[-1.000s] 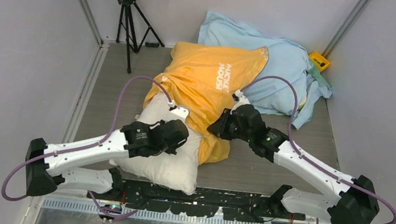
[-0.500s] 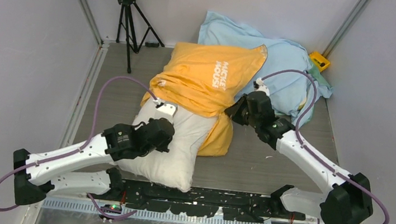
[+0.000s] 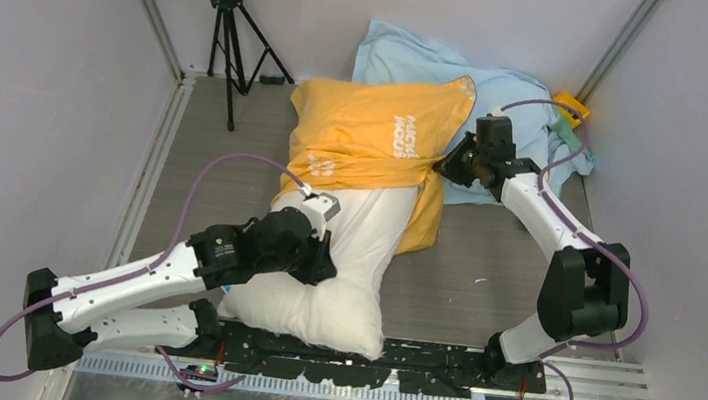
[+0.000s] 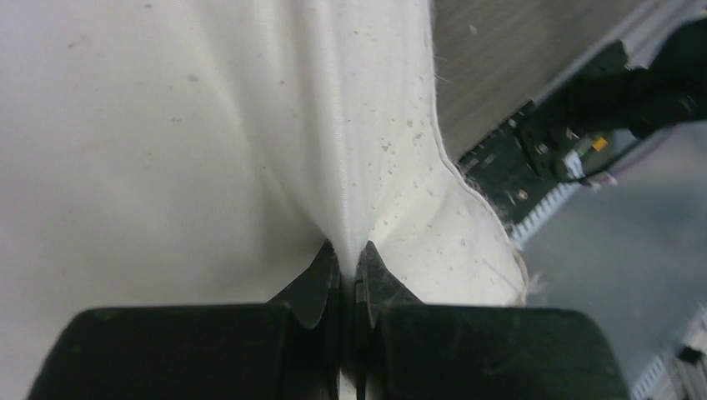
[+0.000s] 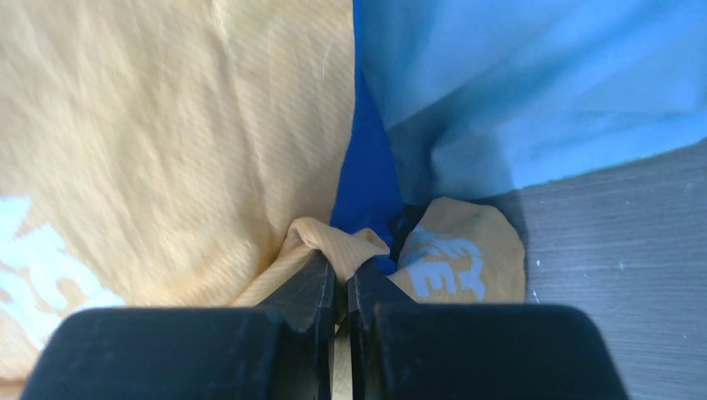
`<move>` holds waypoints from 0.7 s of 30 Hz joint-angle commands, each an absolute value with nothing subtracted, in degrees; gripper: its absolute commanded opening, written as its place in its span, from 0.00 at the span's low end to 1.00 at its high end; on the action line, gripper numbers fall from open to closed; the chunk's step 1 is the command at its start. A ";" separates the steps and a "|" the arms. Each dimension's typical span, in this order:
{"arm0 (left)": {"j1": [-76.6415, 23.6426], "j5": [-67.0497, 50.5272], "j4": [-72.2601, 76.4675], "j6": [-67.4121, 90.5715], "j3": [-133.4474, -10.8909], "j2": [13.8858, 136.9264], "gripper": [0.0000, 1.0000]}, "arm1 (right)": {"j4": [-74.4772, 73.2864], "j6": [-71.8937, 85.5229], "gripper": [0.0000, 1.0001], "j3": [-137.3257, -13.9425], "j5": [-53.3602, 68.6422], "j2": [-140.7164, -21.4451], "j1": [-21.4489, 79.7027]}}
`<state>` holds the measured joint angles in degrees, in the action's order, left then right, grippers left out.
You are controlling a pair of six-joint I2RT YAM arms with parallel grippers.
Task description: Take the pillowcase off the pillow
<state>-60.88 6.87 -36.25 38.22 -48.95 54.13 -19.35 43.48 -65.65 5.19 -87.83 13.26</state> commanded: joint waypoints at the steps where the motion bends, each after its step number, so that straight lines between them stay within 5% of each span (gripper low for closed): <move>1: -61.39 -21.77 -33.19 33.48 -45.40 51.45 0.00 | -12.81 40.09 0.01 -76.32 1.83 -91.58 9.43; 21: -61.79 -30.63 -36.53 27.34 -47.50 59.84 0.00 | -17.86 40.29 0.01 -103.00 4.01 -105.37 4.77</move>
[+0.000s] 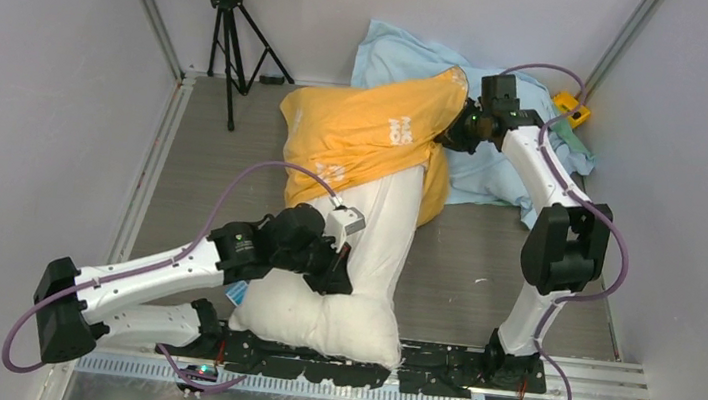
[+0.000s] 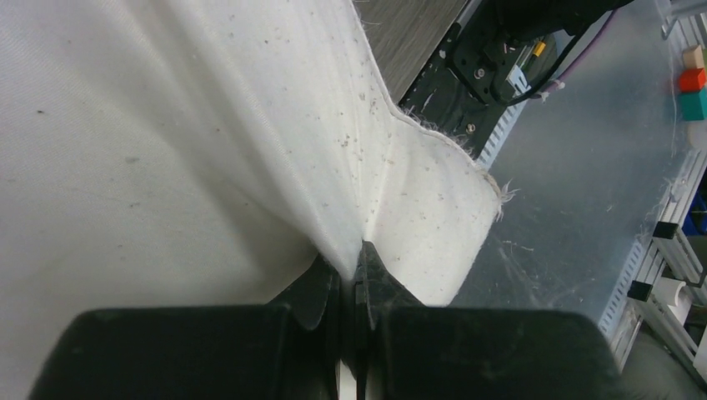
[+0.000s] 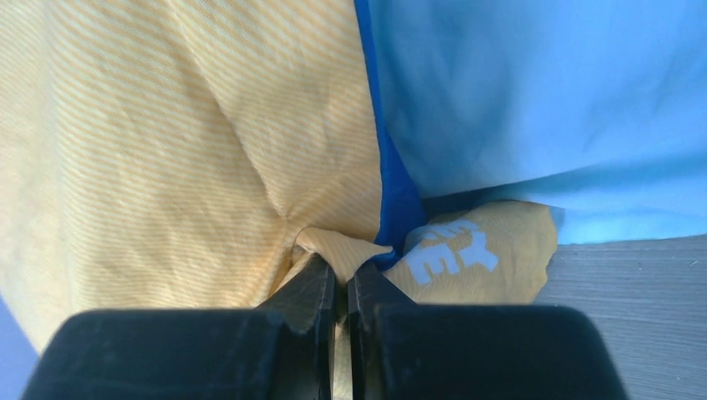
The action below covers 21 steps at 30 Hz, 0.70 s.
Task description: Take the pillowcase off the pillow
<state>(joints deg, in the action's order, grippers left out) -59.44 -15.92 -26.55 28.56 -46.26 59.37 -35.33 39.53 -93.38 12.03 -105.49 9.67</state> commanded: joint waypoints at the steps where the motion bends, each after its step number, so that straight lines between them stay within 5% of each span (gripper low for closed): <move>1: -61.73 -30.64 -36.14 27.20 -48.22 60.01 0.00 | -17.85 40.32 0.01 -104.12 4.18 -105.74 4.69; 7: -61.64 -28.24 -30.32 28.16 -51.52 60.74 0.00 | -18.64 39.99 0.01 -113.15 9.16 -108.58 4.57; 9: -61.64 -23.59 -27.70 28.92 -53.53 61.54 0.00 | -18.76 39.04 0.14 -115.90 14.42 -109.13 4.50; 15: -60.72 -15.99 -10.40 33.99 -60.21 68.53 0.00 | -21.38 39.63 0.79 -117.51 26.58 -106.86 4.58; 19: -60.52 -16.35 -5.46 34.87 -69.45 77.64 0.00 | -23.63 37.59 0.85 -108.46 25.87 -99.03 4.57; 21: -59.45 -15.93 -10.13 34.89 -74.73 82.01 0.19 | -23.69 36.82 0.86 -102.83 24.81 -93.20 4.60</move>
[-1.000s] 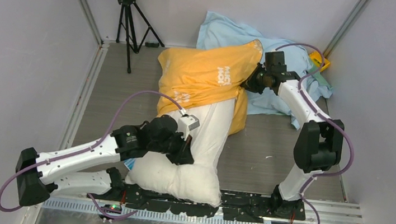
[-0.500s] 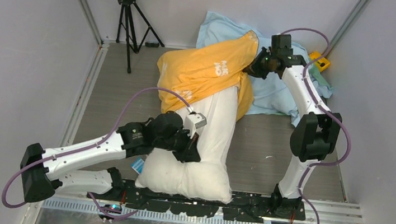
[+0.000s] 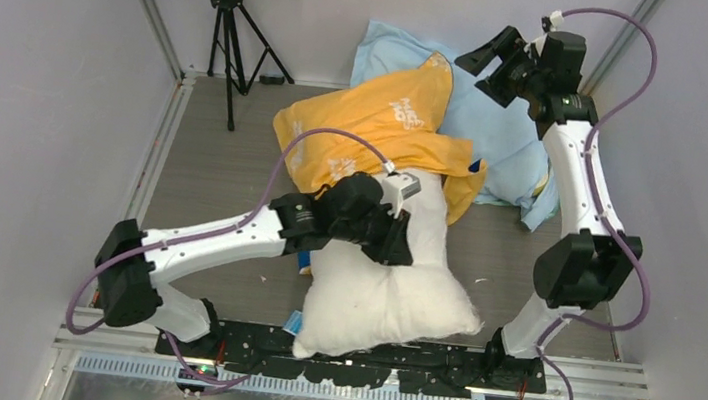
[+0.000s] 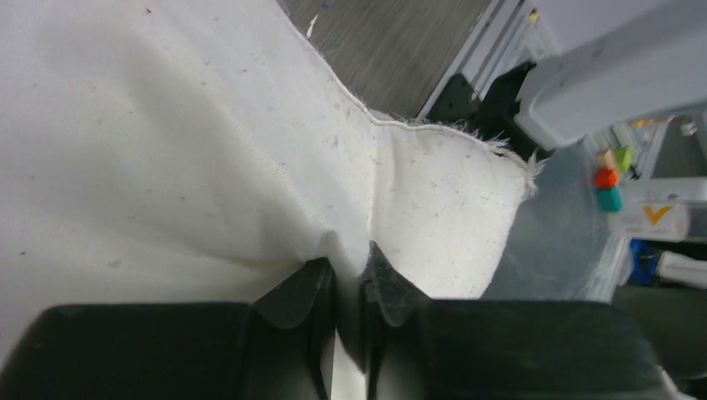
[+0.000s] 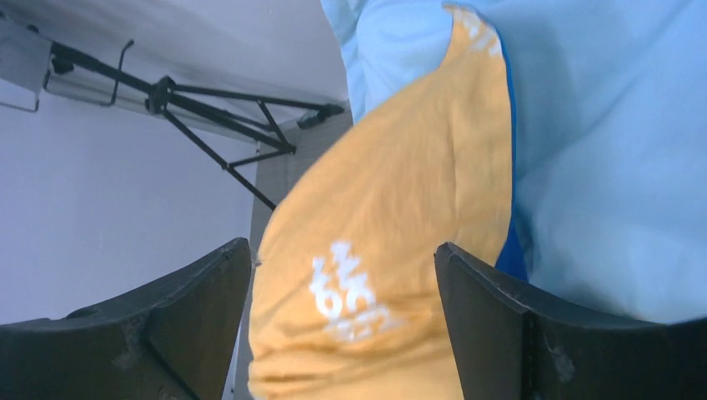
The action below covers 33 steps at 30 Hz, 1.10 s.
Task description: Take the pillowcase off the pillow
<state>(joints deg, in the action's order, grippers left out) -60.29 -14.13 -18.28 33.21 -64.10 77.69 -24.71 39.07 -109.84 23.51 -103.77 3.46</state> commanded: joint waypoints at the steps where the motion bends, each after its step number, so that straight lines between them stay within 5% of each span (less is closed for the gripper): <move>1: -58.47 -16.07 -12.60 34.84 -77.07 83.15 0.37 | -23.71 36.45 0.86 -99.96 24.55 -90.92 4.52; 4: -54.79 -16.22 -20.48 34.04 -81.27 83.43 0.64 | -25.52 35.08 0.87 -92.80 23.94 -84.63 4.58; 7: -52.81 -13.05 -28.88 28.69 -84.28 81.28 0.75 | -28.13 34.20 0.87 -86.71 24.41 -79.21 4.59; 14: -50.89 8.75 -43.68 14.86 -88.02 76.87 0.80 | -32.46 34.72 0.88 -74.97 24.97 -69.23 9.19; 18: -48.58 11.49 -42.08 12.14 -84.29 75.42 0.84 | -41.96 29.52 0.89 -75.43 9.74 -67.34 23.98; 33: -34.57 -3.74 -28.19 19.54 -64.82 67.87 0.86 | -54.41 37.12 0.89 -69.79 -21.99 -63.49 58.96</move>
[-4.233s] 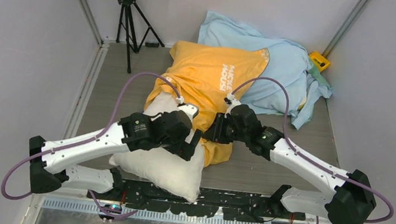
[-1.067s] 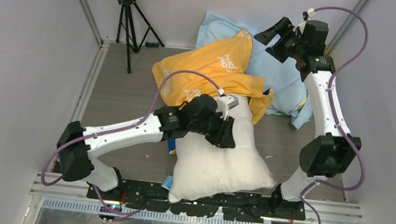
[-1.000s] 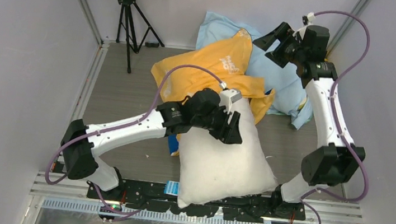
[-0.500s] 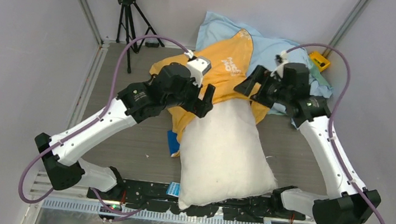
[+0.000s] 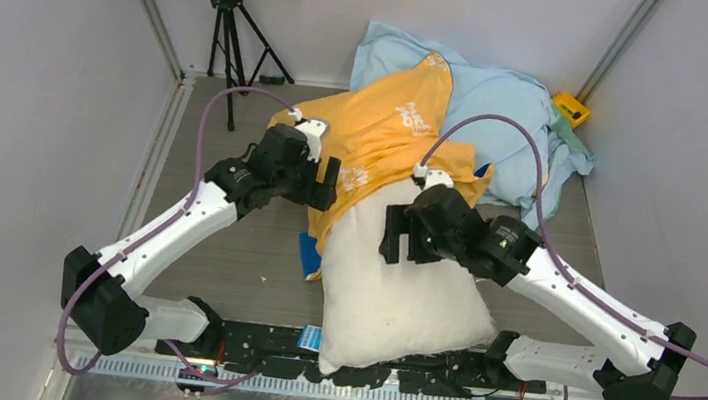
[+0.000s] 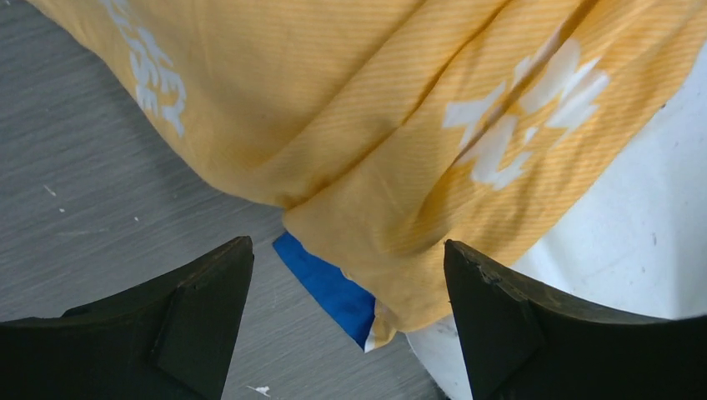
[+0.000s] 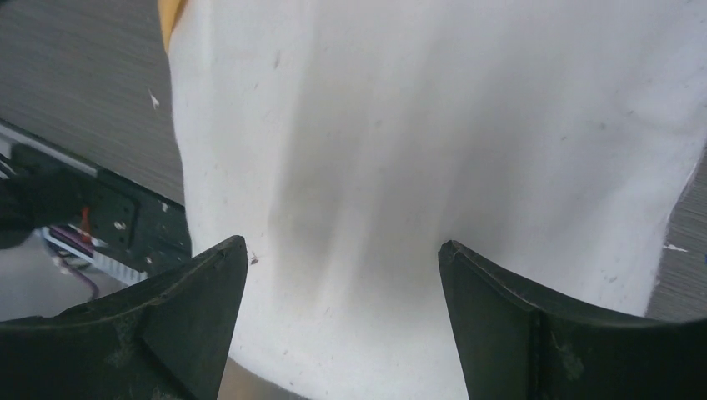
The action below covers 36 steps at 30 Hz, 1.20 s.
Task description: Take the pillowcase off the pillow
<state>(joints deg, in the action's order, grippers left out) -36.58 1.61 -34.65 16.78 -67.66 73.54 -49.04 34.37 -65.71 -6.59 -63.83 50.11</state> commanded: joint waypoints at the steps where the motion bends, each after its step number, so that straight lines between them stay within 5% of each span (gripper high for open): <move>1: -34.38 -4.19 -28.07 19.86 -63.81 67.06 0.86 | -56.49 37.89 0.89 -71.38 -24.55 -64.59 61.32; 6: -32.99 -4.76 -28.28 21.79 -58.14 61.77 0.85 | -57.30 40.95 0.89 -73.61 -27.45 -69.51 69.12; 16: -31.64 -5.67 -29.90 24.68 -50.02 54.83 0.88 | -49.21 43.46 0.89 -65.01 -28.18 -78.72 69.33; 19: -31.64 -5.58 -29.54 25.41 -48.63 53.69 0.88 | -46.81 43.72 0.73 -61.84 -27.70 -79.45 66.97; 23: -31.64 -5.47 -29.90 25.66 -48.27 53.01 0.88 | -47.56 44.30 0.08 -61.67 -31.21 -75.50 64.37; 24: -31.64 -5.31 -30.04 25.58 -48.25 52.90 0.88 | -47.62 43.85 0.01 -62.13 -32.78 -73.59 64.28; 36: -31.62 -16.03 -21.92 24.96 -46.48 54.14 0.88 | -52.29 32.98 0.00 -71.91 -32.22 -62.89 50.99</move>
<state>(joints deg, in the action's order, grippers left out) -31.86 -9.02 -28.75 25.15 -46.92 53.78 -54.63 36.53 -67.31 -27.46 -64.88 53.08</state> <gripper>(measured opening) 0.880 0.041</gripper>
